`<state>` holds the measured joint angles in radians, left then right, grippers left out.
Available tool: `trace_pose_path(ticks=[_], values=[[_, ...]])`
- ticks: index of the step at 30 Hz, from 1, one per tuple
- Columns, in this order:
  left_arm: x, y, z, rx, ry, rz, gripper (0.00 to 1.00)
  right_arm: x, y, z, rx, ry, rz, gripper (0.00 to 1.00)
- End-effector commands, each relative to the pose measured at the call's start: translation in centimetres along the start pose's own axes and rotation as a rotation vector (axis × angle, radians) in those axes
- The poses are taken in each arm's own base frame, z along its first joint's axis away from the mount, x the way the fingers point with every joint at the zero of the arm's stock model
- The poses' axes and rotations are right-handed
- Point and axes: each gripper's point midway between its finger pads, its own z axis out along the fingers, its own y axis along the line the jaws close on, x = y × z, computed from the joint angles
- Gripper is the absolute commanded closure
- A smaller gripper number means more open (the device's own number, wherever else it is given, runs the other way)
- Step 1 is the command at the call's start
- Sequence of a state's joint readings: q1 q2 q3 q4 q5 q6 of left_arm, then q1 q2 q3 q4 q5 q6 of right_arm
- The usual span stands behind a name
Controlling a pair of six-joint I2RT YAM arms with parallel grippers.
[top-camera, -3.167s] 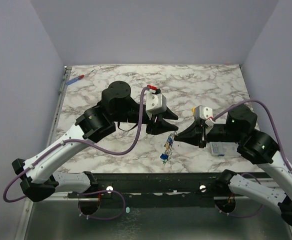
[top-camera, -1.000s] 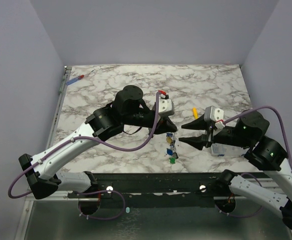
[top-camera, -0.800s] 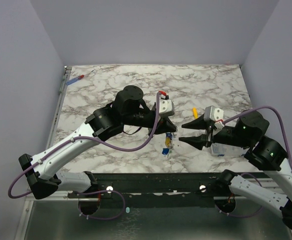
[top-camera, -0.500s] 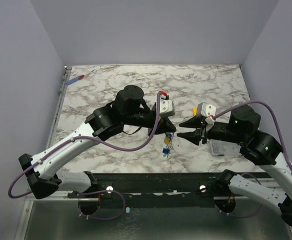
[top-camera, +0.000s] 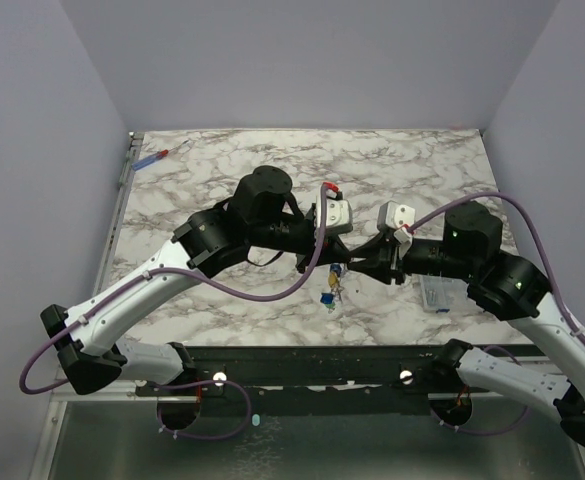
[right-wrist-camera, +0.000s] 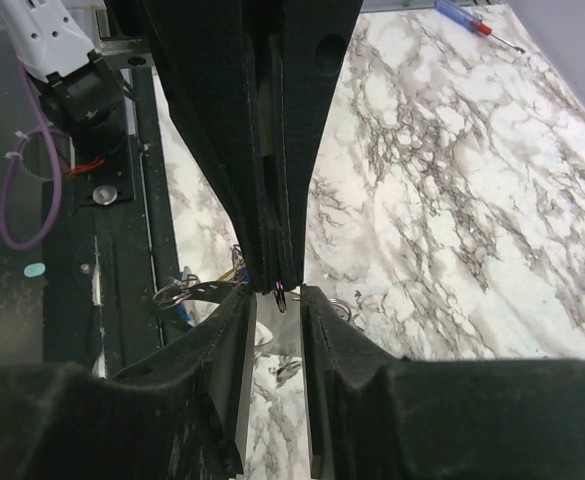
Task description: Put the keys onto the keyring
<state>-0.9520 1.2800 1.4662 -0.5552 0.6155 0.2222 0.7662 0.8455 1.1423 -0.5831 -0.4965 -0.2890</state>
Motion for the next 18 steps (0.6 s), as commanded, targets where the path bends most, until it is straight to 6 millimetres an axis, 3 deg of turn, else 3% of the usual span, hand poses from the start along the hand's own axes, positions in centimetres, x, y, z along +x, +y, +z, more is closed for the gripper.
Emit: trace_pose_path(ticks=[1,10,18], values=[[-1.75,-0.45,-0.43,0.026,-0.034,0.045,1.0,-0.84,0.18,-0.04,-0.015,-0.018,-0.012,0.72],[-1.73,-0.56,-0.29,0.04,-0.025,0.041,1.0,-0.18,-0.34,0.57,-0.001,-0.001,-0.01,0.83],[-1.94,-0.7,-0.16,0.054,-0.025,0.036,1.0,-0.17,-0.1,0.64,-0.012,-0.018,-0.023,0.99]])
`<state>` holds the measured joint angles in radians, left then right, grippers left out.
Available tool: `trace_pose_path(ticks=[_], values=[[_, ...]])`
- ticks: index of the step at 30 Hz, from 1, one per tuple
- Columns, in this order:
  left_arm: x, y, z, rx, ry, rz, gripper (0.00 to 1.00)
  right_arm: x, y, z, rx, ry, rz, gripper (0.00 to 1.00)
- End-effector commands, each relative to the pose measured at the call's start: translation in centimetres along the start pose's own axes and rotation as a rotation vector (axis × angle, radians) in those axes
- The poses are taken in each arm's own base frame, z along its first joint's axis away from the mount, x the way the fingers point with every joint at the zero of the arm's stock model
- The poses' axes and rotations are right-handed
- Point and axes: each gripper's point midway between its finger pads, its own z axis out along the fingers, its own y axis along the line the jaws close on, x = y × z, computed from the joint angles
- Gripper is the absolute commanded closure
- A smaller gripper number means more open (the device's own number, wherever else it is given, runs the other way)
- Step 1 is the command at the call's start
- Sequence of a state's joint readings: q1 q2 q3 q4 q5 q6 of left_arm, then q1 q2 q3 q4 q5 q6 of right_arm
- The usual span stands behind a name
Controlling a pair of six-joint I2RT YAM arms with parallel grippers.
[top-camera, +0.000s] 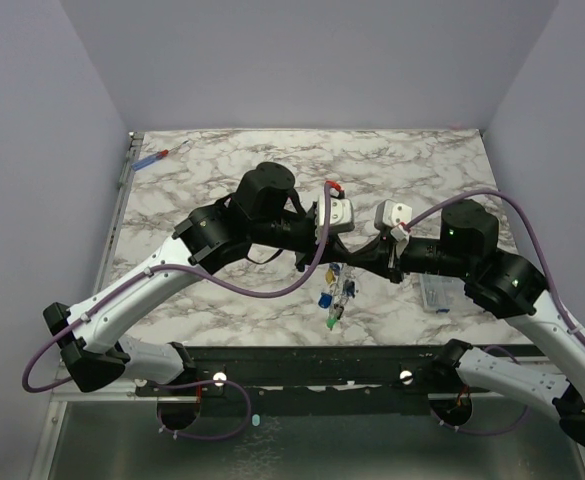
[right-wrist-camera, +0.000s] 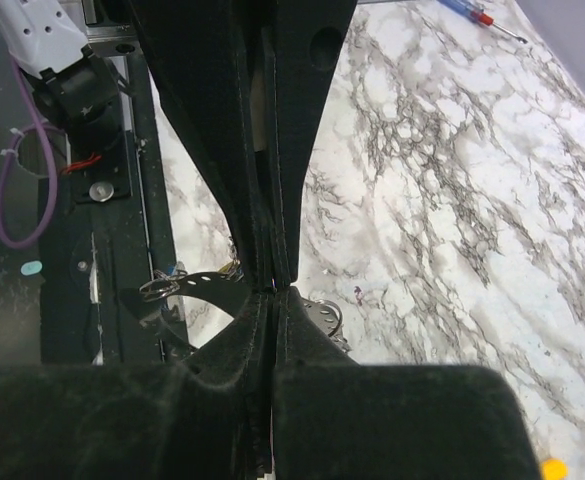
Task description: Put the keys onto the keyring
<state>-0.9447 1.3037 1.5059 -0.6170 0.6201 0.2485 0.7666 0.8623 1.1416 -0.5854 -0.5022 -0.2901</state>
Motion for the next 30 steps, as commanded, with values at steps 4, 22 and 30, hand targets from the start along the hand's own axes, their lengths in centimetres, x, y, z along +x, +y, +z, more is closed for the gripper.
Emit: trace_pose_path(ticks=[4,22,30], values=[[-2.3,-0.9,-0.1,0.051,-0.06,0.034,1.0,-0.9,0.2,0.0,-0.006,-0.058,-0.042,0.99],[-7.0,0.7,-3.4,-0.174,-0.292,0.02,0.34,-4.8,0.2,-3.1,0.094,-0.272,-0.125,0.99],[-10.5,0.5,-6.6,-0.259,-0.571,-0.041,0.42,-7.6,-0.8,-6.1,0.259,-0.543,-0.163,0.99]])
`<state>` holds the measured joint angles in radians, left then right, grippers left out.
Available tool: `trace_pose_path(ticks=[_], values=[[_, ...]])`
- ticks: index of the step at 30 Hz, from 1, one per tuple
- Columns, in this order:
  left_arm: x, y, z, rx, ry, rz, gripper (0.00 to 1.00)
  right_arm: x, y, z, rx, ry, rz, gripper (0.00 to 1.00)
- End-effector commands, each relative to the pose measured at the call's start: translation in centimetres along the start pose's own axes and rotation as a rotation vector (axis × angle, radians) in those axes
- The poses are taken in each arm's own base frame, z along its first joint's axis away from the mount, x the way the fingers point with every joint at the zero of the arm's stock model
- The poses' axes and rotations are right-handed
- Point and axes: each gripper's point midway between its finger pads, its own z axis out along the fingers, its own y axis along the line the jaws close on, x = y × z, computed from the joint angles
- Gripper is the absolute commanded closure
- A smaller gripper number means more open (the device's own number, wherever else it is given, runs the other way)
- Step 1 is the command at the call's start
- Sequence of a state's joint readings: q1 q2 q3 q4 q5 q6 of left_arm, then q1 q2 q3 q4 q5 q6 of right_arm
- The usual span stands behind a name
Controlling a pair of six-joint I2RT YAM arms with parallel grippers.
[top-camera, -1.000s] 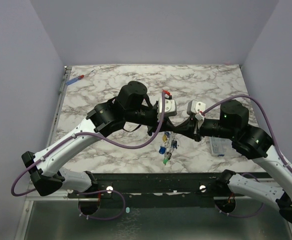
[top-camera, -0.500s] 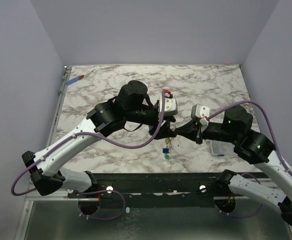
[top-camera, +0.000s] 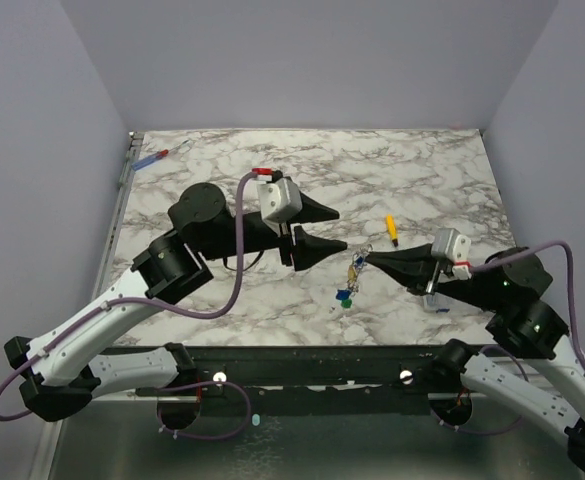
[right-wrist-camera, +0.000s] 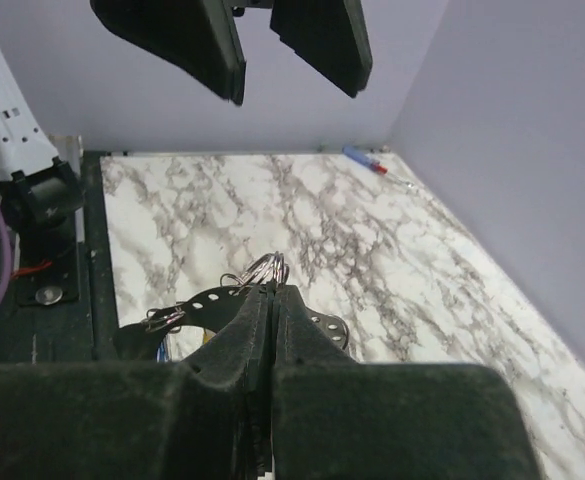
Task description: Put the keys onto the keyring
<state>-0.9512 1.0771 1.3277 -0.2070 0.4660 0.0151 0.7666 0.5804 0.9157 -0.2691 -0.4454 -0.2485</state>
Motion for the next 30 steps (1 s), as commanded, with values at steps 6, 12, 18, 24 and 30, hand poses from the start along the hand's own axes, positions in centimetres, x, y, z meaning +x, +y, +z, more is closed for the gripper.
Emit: trace_pose_path(ticks=[6,12,18,24,30], values=[[-4.6,-0.5,-1.1,-0.025,-0.336,-0.098,0.4,-6.0,-2.1,-1.6,0.184,-0.428,-0.001,0.99],[-4.6,-1.1,-0.6,0.023,-0.346,-0.11,0.42,-6.0,-2.3,-1.5,0.2,-0.51,0.021,0.99],[-5.3,-2.5,-0.2,0.12,-0.339,-0.092,0.47,-6.5,-1.0,-0.8,0.106,-0.506,0.009,0.99],[-4.0,-4.3,0.6,0.257,-0.2,-0.055,0.55,-7.0,0.9,-0.7,-0.022,-0.4,0.018,0.99],[-4.2,-4.9,0.5,0.306,-0.151,-0.032,0.7,-6.7,2.3,-1.3,-0.089,-0.335,0.053,0.99]])
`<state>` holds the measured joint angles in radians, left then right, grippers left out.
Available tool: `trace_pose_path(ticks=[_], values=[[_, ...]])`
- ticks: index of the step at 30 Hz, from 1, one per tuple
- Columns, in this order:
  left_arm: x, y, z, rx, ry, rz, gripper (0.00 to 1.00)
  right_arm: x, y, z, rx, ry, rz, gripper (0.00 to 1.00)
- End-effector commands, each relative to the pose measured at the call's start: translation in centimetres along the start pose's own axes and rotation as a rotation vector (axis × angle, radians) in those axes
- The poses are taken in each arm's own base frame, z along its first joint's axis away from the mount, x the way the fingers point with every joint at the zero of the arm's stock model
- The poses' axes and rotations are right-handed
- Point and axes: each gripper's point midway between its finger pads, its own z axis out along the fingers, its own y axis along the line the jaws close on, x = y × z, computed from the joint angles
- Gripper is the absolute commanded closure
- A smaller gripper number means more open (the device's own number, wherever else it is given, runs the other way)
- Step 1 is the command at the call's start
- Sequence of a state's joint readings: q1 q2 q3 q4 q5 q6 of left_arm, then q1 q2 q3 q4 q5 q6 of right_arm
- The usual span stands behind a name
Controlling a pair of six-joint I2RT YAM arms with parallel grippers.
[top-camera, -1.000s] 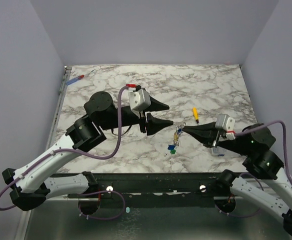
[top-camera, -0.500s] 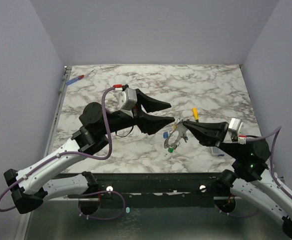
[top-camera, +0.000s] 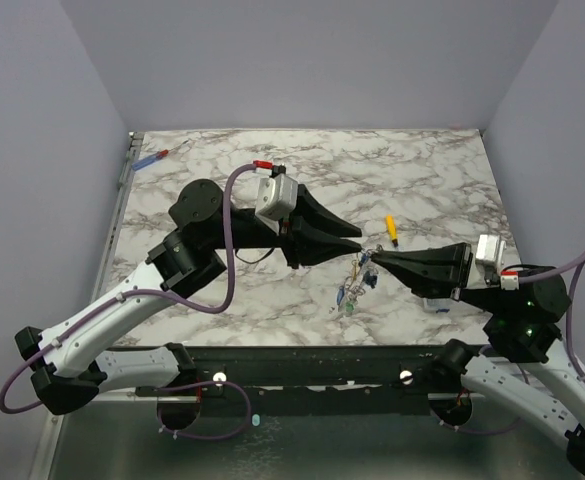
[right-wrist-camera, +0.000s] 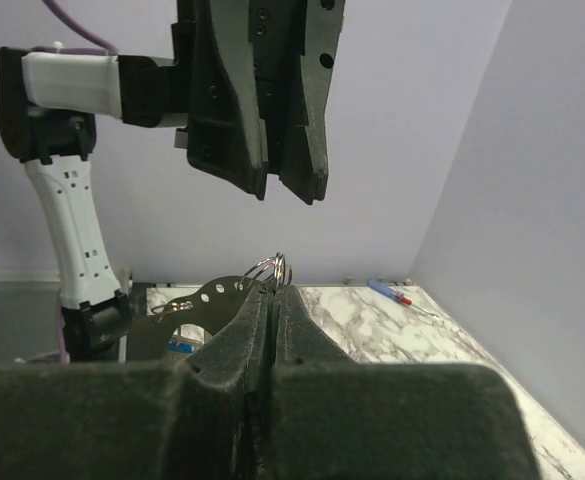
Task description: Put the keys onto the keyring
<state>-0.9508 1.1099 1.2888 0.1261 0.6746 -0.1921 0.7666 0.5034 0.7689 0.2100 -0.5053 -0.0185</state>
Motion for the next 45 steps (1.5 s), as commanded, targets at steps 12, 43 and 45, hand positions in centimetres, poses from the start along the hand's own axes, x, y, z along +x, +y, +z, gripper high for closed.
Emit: trace_pose_path(ticks=[12,43,45], values=[[2.9,-1.9,0.5,0.174,0.156,-0.087,0.68,-0.4,2.7,-0.9,-0.126,0.081,0.069,0.99],[3.7,-1.8,0.1,0.143,0.167,-0.116,0.62,-0.3,2.1,-0.5,-0.093,0.077,0.094,0.99],[3.7,-1.8,0.0,0.141,0.166,-0.115,0.64,-0.5,2.0,-0.4,-0.087,0.072,0.093,0.99]])
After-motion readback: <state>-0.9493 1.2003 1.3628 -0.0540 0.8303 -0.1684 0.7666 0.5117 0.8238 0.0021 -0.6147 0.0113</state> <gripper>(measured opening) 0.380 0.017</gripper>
